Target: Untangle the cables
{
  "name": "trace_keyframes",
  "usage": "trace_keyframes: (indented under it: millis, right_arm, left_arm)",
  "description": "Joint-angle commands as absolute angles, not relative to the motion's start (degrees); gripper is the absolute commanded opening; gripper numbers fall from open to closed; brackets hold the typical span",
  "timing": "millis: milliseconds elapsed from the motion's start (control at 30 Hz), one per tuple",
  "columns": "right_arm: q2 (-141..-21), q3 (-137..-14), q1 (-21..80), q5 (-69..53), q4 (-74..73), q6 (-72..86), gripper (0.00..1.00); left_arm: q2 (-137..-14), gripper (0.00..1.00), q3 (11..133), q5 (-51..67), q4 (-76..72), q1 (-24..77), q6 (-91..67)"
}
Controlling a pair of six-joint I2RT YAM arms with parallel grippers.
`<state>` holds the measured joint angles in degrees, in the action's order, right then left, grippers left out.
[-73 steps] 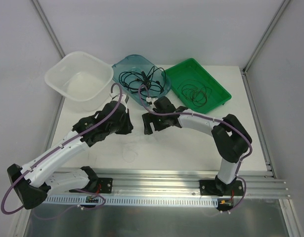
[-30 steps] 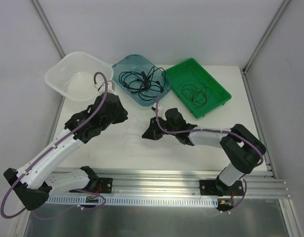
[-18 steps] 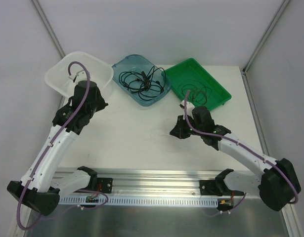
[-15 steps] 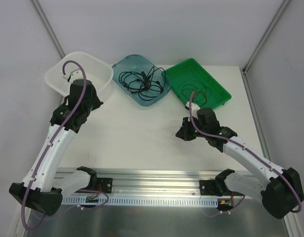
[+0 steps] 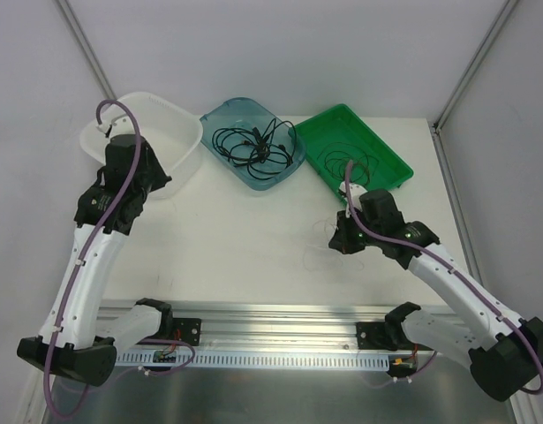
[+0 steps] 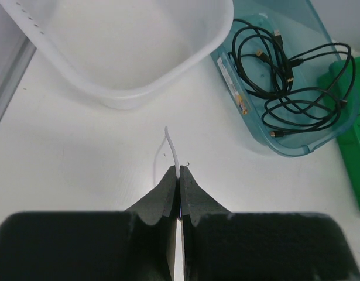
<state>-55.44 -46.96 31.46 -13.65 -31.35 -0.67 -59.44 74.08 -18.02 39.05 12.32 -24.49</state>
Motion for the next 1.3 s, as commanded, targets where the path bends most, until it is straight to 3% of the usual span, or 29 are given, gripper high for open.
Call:
trace_keyframes:
  millis: [0,333,467,1033,1167,1233,1267]
  right_arm:
    - [-57.9,-45.3,31.2,-8.0,-34.8,0.2,0.02]
    - [-57.0,-38.8,24.3,-4.3,-37.3,5.6,0.01]
    - [-54.4,-39.4,24.4,-8.9,-37.3,5.1,0.01]
    - [-58.4,-48.3,41.2,-11.3,-30.2,8.9,0.02]
    - [-62.0,-49.5,43.8,-11.2,-26.6,9.3,0.16]
    - [-64.2,-50.1,44.5,-10.6,-26.5,9.1,0.29]
    - [-64.9,-50.2,44.6,-10.5,-26.1,9.0,0.41]
  left_arm:
    - [-57.3,0.0,80.7,-22.3,40.3,9.7,-20.2]
    - [-61.7,0.0,98.4,-25.5,43.3,4.9,-16.4]
    - [-64.1,0.0,102.9,-21.4,43.3,4.9,-16.5]
    - [-83.1,0.0,120.9,-25.8,37.7,3.4,-11.5]
    - [-88.2,0.0,125.6,-25.8,36.7,1.5,-9.4]
    - [-90.8,0.0,127.4,-25.3,36.2,0.4,-8.7]
    - [-91.6,0.0,127.9,-25.0,35.7,0.3,-8.5]
